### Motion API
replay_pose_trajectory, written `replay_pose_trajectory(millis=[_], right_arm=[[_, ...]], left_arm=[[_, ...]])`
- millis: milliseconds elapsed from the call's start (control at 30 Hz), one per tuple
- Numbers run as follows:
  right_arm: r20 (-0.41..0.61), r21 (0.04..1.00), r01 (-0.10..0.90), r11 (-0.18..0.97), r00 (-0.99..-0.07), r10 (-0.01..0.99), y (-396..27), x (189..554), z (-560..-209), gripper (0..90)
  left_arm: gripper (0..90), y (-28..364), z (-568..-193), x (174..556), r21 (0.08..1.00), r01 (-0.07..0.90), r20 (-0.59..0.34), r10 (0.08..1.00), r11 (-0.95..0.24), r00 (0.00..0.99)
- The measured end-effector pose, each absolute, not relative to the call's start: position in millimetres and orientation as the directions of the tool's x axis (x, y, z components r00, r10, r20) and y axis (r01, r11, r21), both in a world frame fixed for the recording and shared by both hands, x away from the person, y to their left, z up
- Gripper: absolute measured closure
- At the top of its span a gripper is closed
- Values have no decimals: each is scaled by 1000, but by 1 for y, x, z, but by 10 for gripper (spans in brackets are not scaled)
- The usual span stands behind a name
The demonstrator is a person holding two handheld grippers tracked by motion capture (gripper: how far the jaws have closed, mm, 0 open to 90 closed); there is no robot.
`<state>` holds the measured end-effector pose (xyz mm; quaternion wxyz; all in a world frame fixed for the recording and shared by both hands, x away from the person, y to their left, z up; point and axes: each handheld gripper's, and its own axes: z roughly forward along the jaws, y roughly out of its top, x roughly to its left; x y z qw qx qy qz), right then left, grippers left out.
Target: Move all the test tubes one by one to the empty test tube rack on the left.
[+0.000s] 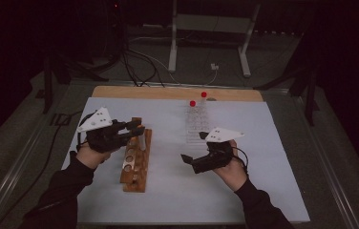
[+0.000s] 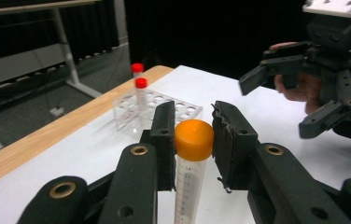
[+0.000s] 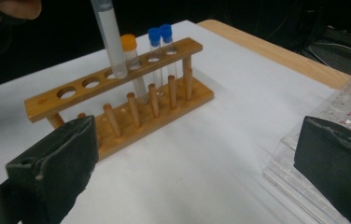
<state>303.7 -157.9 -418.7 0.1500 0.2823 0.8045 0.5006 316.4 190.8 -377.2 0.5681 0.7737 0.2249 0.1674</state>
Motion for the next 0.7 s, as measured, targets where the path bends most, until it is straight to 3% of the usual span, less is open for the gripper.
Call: replay_pose_trajectory(millis=[700], right_arm=[[43,885,308,349,-800,598,-159,304,-418,0]], left_arm=[[721,223,-406,310,950,212,-34,601,-228,799]])
